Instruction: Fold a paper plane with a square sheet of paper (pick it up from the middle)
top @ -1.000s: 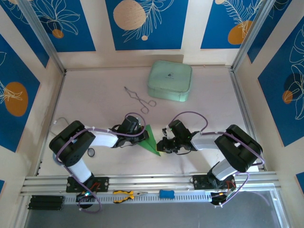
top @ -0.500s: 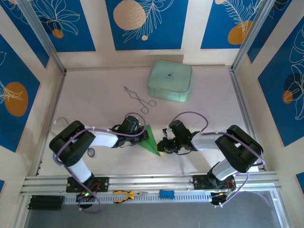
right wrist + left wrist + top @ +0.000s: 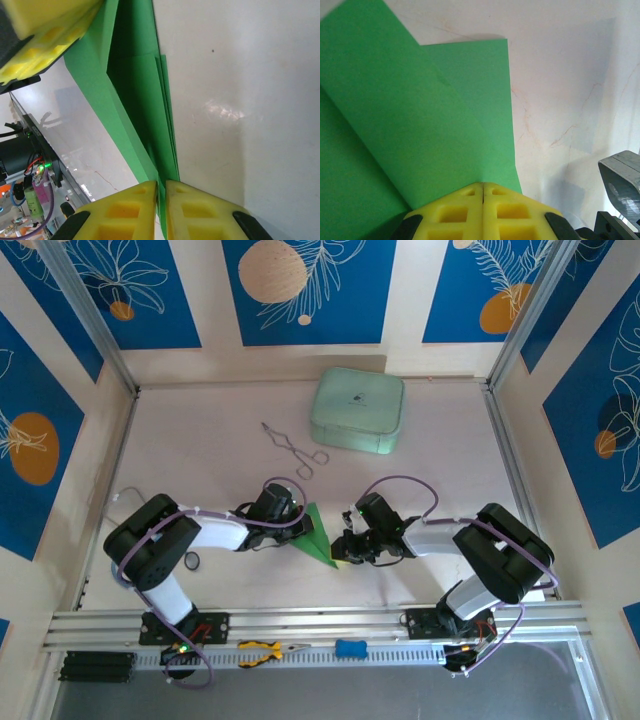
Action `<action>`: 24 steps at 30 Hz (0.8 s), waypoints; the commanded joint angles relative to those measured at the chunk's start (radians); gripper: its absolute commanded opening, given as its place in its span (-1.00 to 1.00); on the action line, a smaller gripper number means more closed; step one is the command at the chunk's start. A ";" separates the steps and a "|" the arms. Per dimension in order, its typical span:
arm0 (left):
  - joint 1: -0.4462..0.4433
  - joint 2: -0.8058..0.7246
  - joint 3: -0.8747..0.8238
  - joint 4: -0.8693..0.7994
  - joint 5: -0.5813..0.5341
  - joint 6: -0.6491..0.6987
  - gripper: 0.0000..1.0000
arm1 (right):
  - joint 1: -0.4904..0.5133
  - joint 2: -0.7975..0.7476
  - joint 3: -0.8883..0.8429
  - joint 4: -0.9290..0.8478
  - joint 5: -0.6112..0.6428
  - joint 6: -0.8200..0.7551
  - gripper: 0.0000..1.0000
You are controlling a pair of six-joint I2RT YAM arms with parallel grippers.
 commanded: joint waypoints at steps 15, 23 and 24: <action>-0.004 0.026 -0.010 -0.055 -0.006 0.009 -1.00 | -0.001 0.013 -0.035 -0.147 -0.004 -0.013 -0.80; -0.004 0.023 -0.016 -0.057 -0.007 0.010 -0.99 | 0.000 -0.039 -0.045 -0.170 0.006 -0.009 -0.68; -0.004 0.022 -0.016 -0.057 -0.007 0.010 -0.99 | 0.000 -0.041 -0.047 -0.171 0.004 -0.009 -0.67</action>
